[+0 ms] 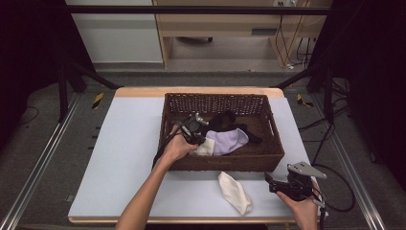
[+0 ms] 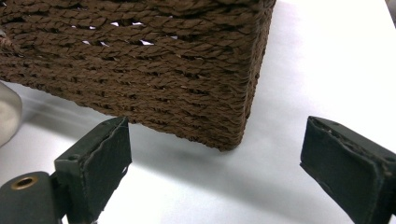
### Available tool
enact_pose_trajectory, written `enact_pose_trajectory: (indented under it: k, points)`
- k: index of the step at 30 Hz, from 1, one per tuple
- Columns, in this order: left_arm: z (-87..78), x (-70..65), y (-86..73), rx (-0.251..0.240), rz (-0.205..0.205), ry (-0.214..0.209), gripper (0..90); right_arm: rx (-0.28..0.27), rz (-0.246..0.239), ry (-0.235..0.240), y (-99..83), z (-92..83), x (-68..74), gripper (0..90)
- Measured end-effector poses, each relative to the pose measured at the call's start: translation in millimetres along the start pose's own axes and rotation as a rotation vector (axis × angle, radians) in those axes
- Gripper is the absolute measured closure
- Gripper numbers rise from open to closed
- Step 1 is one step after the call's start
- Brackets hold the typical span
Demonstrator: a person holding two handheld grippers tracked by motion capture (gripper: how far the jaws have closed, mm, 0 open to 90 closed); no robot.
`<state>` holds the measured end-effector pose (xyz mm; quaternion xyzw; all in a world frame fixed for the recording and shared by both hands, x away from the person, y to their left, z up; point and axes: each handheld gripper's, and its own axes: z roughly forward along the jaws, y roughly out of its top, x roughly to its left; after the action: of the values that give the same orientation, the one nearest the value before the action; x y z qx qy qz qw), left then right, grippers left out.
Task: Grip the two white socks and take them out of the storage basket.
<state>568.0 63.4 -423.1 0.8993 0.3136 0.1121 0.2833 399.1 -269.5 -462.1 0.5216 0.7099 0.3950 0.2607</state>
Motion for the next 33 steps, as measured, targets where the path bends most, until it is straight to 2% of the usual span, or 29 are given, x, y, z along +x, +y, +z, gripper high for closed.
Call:
enact_pose_trajectory:
  k: [4,9,10,11,14,16,17,18,19,25,27,33]
  points:
    - [-4.9,-0.3,-0.1,-0.033,0.011,0.007,87.9,-0.002,0.004,0.001,0.1,-0.2,-0.5,8.8]
    - [-10.1,0.8,-0.7,-0.085,-0.008,0.024,88.3,-0.003,0.002,0.002,0.0,0.1,-0.4,8.8]
    - [-12.8,1.6,-0.4,-0.110,-0.016,0.029,88.3,-0.003,0.002,0.002,0.1,0.0,-0.3,8.8]
    - [-17.5,3.1,0.3,-0.156,-0.038,0.025,88.4,-0.004,0.003,0.003,0.4,-0.3,0.0,8.9]
    - [-26.2,5.0,1.4,-0.228,-0.070,0.022,88.5,-0.004,0.005,0.003,0.3,-0.3,-0.5,8.8]
    - [-31.0,4.5,2.2,-0.274,-0.074,0.041,88.6,0.000,0.013,0.005,0.0,-0.2,-0.6,8.8]
    - [-31.0,4.5,2.2,-0.274,-0.074,0.041,88.6,0.000,0.013,0.005,0.0,-0.2,-0.6,8.8]
    - [-36.3,3.2,3.3,-0.316,-0.072,0.066,88.6,0.002,0.012,0.004,-0.5,0.3,-1.0,8.8]
    - [-38.9,2.2,3.9,-0.342,-0.079,0.071,88.6,0.003,0.011,0.004,-0.6,0.5,-1.2,8.9]
    - [-59.1,-5.3,7.1,-0.474,-0.069,0.131,88.6,-0.003,0.006,-0.004,-0.8,0.3,-2.3,8.8]
    - [-67.6,-6.4,8.9,-0.515,-0.082,0.131,88.7,-0.002,0.007,-0.003,-1.0,0.4,-2.3,8.8]
    - [-95.7,-11.7,14.1,-0.614,-0.072,0.134,88.7,0.002,0.006,-0.004,-1.8,1.4,-2.6,8.9]
